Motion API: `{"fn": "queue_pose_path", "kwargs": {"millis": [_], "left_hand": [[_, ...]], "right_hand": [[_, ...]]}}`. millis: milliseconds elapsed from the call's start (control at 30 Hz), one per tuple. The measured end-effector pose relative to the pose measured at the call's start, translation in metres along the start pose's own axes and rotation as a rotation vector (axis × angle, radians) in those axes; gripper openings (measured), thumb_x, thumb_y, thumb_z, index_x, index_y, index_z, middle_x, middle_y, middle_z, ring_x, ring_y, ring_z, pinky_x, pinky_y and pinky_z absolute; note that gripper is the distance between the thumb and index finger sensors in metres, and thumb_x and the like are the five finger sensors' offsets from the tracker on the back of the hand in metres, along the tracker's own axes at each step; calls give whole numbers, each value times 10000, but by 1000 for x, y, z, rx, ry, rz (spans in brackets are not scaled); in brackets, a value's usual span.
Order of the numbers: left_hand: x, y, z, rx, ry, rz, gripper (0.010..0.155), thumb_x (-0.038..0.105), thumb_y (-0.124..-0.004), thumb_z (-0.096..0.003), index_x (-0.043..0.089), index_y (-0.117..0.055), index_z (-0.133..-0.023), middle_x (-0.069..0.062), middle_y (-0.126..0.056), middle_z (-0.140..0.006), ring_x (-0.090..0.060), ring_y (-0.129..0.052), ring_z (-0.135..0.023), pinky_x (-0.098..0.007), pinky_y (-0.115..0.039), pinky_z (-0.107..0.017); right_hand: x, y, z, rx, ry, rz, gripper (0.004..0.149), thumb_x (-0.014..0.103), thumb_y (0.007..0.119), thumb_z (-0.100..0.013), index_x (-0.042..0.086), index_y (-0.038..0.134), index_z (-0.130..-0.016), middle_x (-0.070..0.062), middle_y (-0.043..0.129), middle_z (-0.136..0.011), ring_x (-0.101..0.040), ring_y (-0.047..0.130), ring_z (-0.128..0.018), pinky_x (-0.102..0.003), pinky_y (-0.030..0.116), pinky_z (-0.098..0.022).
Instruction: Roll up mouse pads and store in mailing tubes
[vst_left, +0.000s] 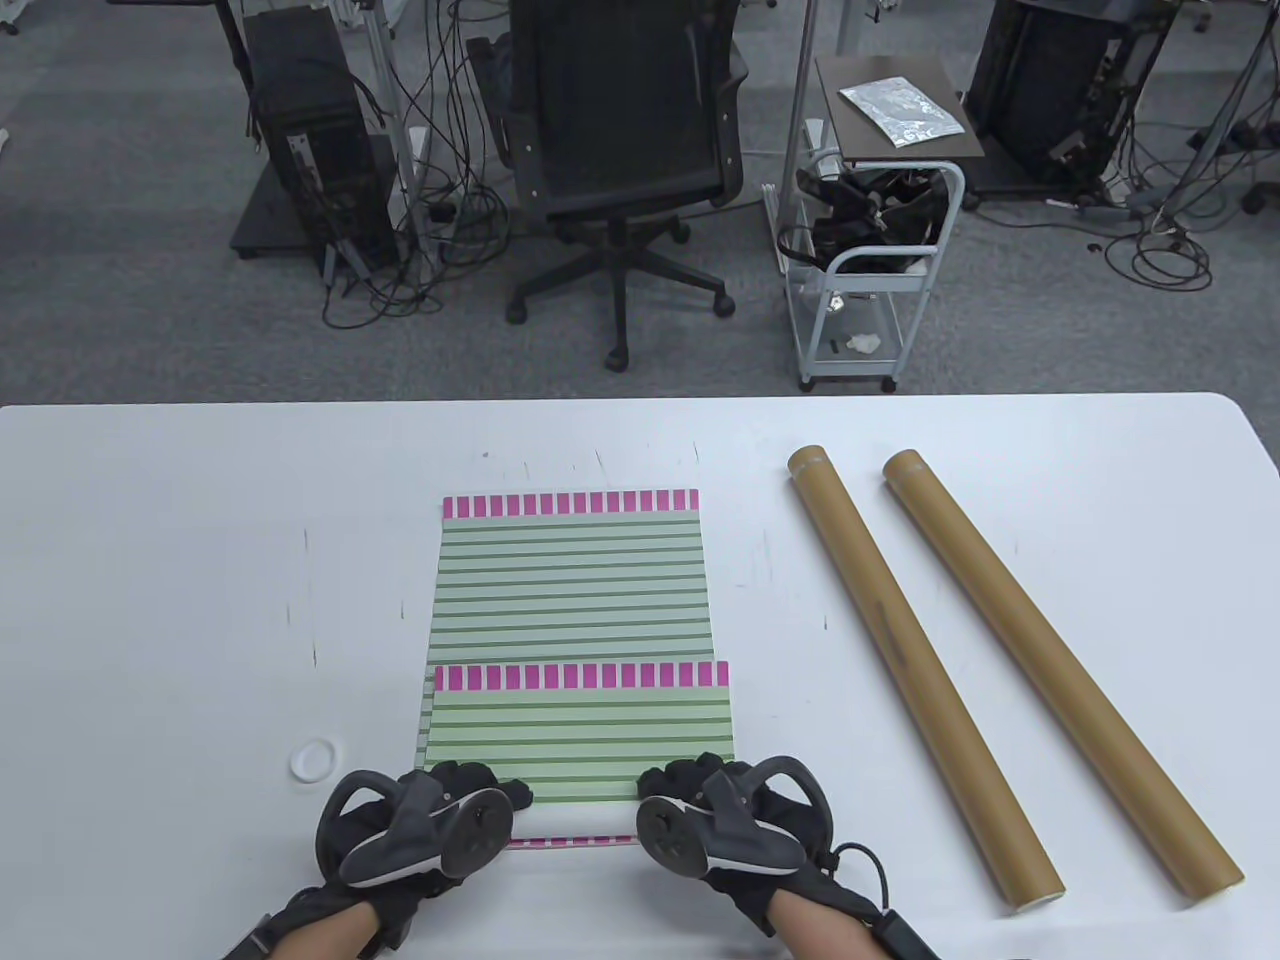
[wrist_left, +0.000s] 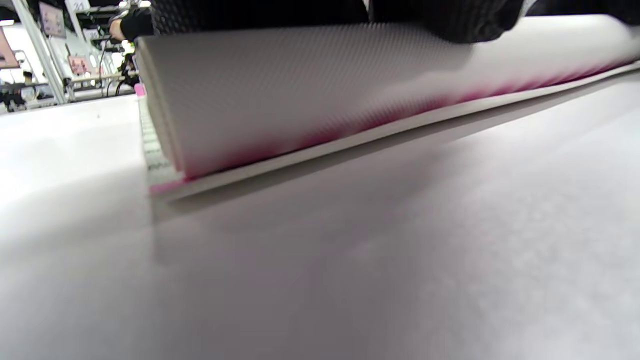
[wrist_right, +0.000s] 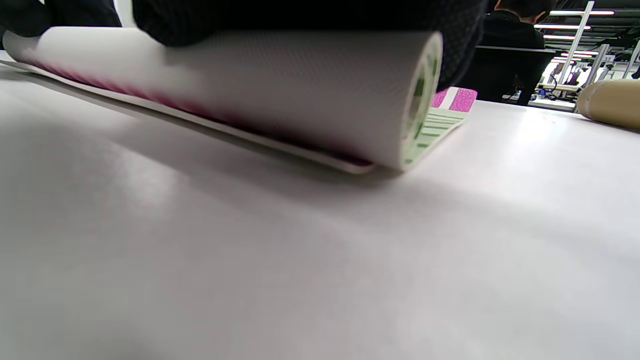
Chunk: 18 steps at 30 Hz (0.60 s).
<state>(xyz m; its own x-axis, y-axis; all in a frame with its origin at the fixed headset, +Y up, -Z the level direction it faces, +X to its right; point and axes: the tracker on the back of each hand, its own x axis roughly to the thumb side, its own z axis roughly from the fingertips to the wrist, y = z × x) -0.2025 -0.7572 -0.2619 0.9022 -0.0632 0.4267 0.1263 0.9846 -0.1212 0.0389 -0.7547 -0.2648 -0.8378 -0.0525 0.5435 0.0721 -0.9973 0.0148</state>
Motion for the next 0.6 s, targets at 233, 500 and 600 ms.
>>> {"fn": "queue_pose_path", "kwargs": {"millis": [233, 500, 600], "left_hand": [[-1, -2, -2, -16, 13, 31, 496, 470, -653, -428, 415, -705, -918, 77, -815, -900, -183, -879, -810, -352, -786, -652], [6, 3, 6, 91, -15, -82, 504, 476, -720, -414, 440, -669, -915, 103, -651, -1027, -160, -767, -938, -365, -709, -742], [5, 0, 4, 68, -11, -62, 494, 461, -721, -415, 426, -674, -906, 121, -766, -949, -130, -862, -853, -342, -768, -694]], "right_hand": [[0, 0, 4, -39, -7, 51, 530, 410, 661, -479, 209, 703, -967, -50, 821, -899, -269, 864, -731, -446, 748, -596], [-6, 4, -1, 6, 25, -45, 507, 374, 632, -491, 208, 704, -965, -56, 812, -903, -285, 850, -737, -462, 736, -602], [-8, 4, 0, 10, 31, -64, 510, 381, 630, -494, 208, 696, -969, -55, 806, -909, -287, 841, -744, -464, 728, -608]]}}
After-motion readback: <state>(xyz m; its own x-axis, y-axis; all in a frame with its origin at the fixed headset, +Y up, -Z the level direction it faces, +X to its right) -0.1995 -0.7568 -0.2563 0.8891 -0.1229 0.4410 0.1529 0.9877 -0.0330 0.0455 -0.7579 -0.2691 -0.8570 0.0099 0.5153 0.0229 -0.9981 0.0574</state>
